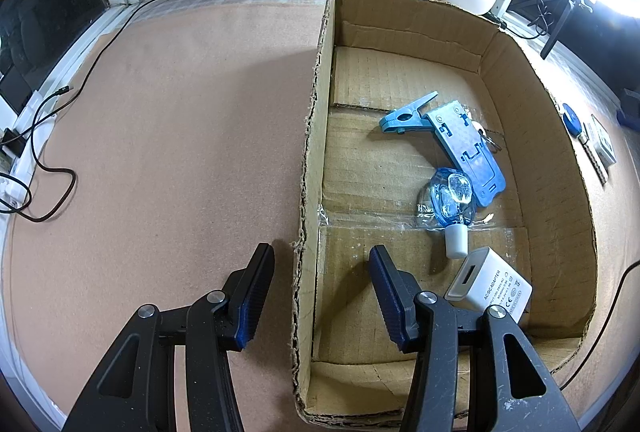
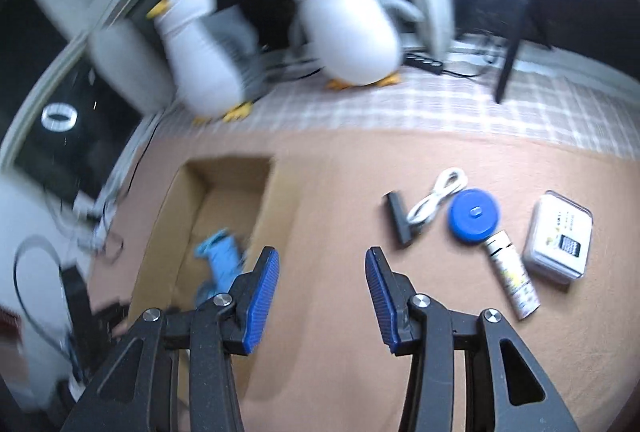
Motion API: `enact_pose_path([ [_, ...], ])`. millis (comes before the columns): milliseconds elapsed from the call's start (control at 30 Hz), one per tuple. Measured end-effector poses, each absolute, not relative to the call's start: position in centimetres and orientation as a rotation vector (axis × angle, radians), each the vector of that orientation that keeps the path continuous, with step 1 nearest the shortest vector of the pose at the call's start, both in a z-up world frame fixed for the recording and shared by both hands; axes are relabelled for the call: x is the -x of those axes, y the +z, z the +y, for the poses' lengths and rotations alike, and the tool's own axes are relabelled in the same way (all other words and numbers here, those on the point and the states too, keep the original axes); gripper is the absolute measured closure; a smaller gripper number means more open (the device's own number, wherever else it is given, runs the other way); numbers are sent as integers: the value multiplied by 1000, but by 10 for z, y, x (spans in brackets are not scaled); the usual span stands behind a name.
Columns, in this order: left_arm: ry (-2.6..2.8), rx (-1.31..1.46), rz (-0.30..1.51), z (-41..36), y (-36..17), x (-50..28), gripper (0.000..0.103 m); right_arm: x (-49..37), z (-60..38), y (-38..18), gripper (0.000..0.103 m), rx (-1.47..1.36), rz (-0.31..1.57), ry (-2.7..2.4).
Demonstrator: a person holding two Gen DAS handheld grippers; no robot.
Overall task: Organize rigid objects
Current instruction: 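Move the right tool to the white USB cable and grasp it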
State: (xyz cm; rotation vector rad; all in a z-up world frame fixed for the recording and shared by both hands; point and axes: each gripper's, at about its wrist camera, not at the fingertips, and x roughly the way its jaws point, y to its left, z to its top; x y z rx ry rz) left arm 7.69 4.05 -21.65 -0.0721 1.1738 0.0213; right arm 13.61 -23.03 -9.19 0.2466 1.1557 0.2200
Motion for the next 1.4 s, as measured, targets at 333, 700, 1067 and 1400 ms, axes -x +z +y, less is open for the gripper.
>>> enact_pose_path([
  [333, 20, 77, 1177, 41, -218, -77, 49, -197, -294, -134, 87, -333, 1185, -5],
  [700, 15, 88, 1189, 45, -219, -81, 49, -240, -318, -185, 87, -222, 1302, -133],
  [1067, 13, 89, 1189, 45, -219, -82, 49, -245, -260, -188, 87, -214, 1330, 77],
  [1400, 10, 93, 1186, 45, -220, -84, 49, -219, -248, -168, 83, -148, 1304, 105],
])
